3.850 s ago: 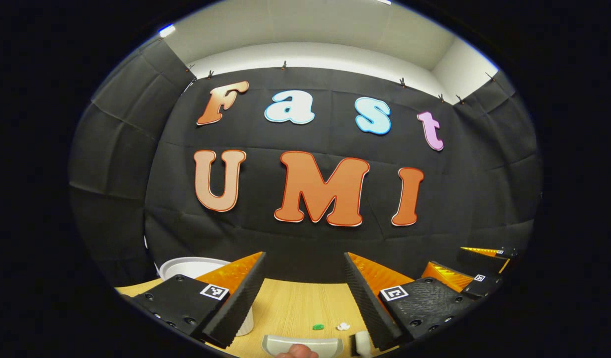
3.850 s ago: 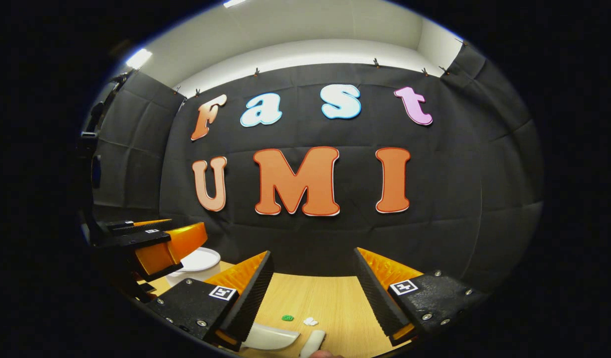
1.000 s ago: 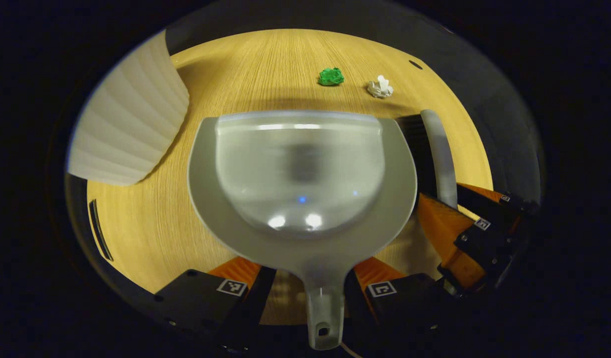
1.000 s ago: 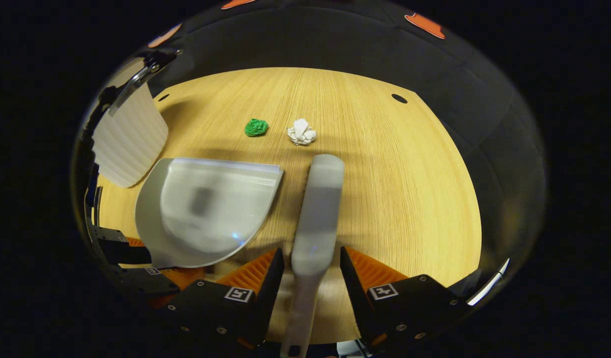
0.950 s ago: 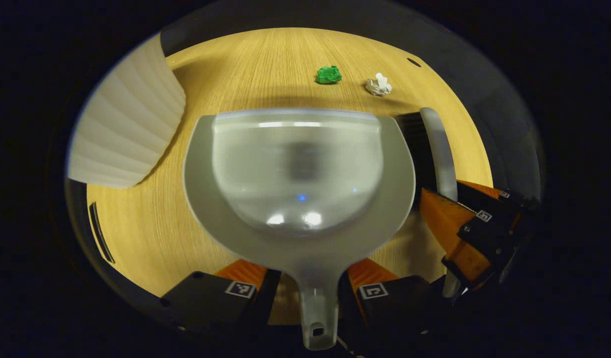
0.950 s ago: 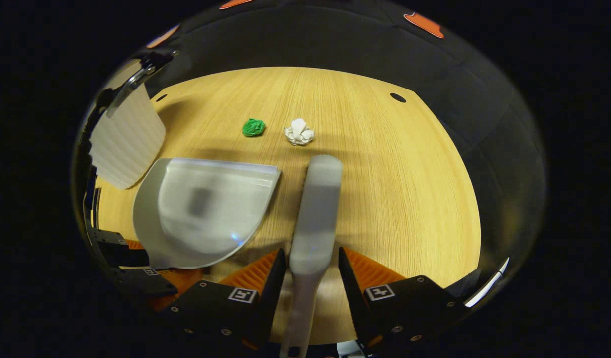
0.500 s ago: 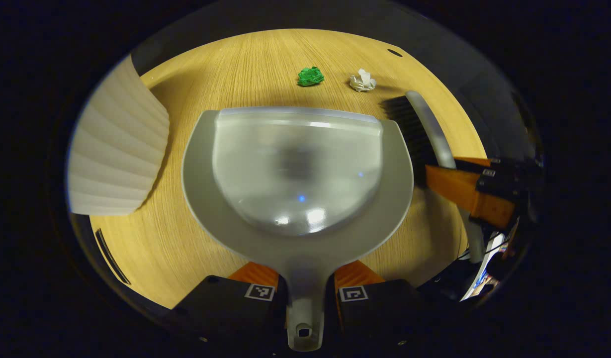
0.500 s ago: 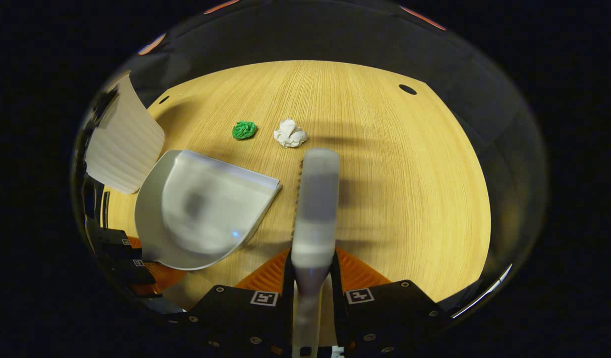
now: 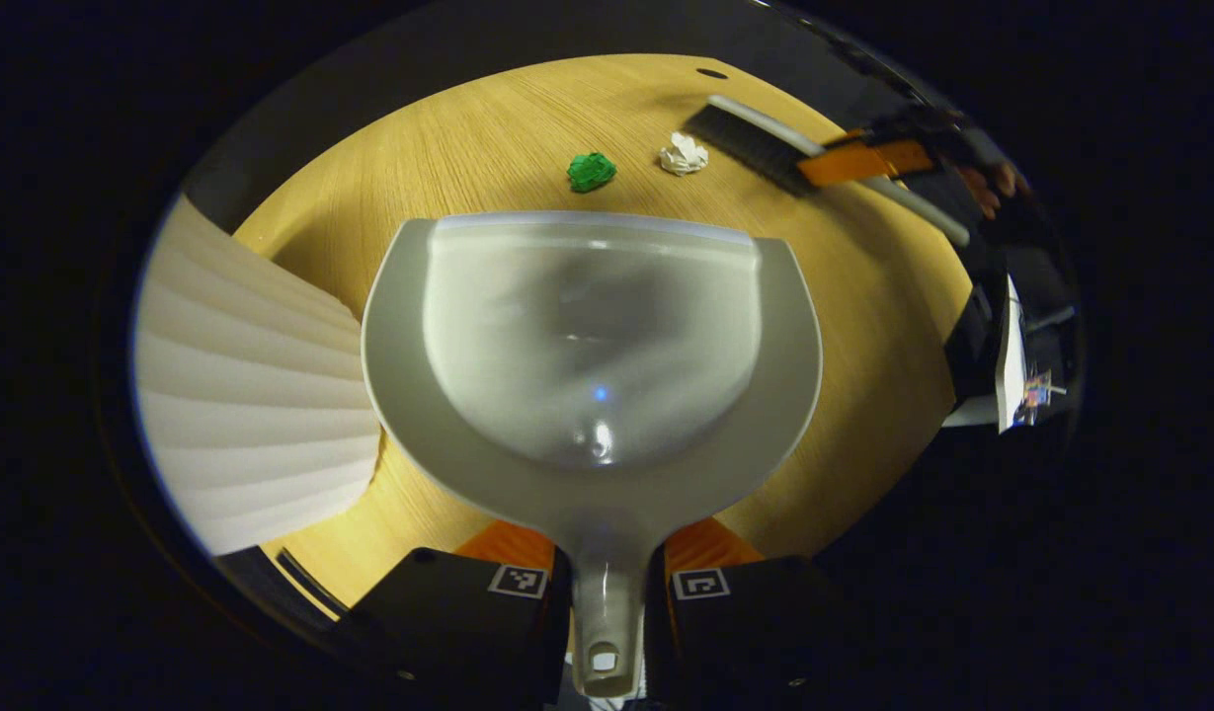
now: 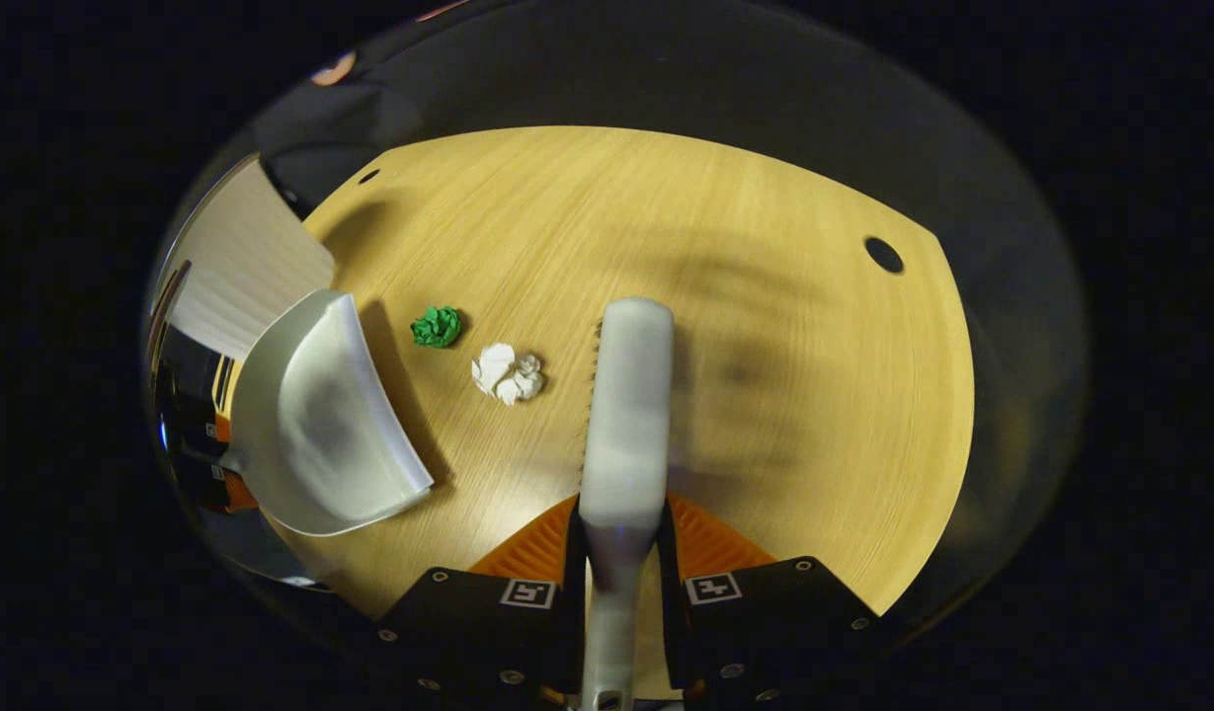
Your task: Pick up the small broom and dustpan from the desktop, sweep the trash into the dustpan with the broom, and then empty the trash into the garbage bin.
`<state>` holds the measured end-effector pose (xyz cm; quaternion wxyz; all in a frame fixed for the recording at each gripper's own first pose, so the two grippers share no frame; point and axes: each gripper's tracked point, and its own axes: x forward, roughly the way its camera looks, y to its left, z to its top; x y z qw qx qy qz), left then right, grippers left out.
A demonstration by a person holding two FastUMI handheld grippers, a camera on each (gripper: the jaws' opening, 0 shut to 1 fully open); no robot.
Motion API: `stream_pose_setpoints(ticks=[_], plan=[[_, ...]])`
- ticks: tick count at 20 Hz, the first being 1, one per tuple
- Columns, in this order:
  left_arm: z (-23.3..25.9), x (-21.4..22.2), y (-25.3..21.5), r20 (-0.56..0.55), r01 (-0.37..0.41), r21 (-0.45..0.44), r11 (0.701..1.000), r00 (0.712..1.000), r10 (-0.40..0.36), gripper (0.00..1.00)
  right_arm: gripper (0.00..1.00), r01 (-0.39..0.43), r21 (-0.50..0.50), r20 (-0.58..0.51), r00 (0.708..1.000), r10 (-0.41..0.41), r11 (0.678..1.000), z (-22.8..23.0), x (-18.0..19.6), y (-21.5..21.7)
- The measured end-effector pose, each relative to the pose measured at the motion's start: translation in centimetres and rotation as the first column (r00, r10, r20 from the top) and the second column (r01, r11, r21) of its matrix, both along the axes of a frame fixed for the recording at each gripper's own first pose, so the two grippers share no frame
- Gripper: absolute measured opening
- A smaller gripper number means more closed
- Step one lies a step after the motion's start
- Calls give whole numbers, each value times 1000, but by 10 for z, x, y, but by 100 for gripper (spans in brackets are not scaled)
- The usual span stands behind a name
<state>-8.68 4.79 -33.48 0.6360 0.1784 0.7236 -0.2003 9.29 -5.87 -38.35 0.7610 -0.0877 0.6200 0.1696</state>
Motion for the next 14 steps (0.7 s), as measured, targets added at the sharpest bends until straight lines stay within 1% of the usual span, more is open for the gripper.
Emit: stream_pose_setpoints(ticks=[3,5,8,12,13,14], plan=[[10,19,0,-45,67,-8,998,997,-67,31,33,-154,63,-18,988,155,986,-4,22,27],[7,24,6,-55,111,-1,994,992,-111,31,33,-241,94,-33,969,245,966,-8,29,41],[-3,18,9,-63,136,-5,991,989,-136,31,33,-344,172,-52,932,358,923,-6,27,70],[-10,21,12,-53,166,-38,985,984,-168,31,33,-436,265,-93,877,472,860,6,8,101],[-13,19,13,-64,165,-42,985,984,-168,31,33,-457,272,-102,861,498,847,10,6,102],[-14,19,12,-70,160,-50,986,984,-163,31,33,-471,271,-108,852,513,840,14,9,102]])
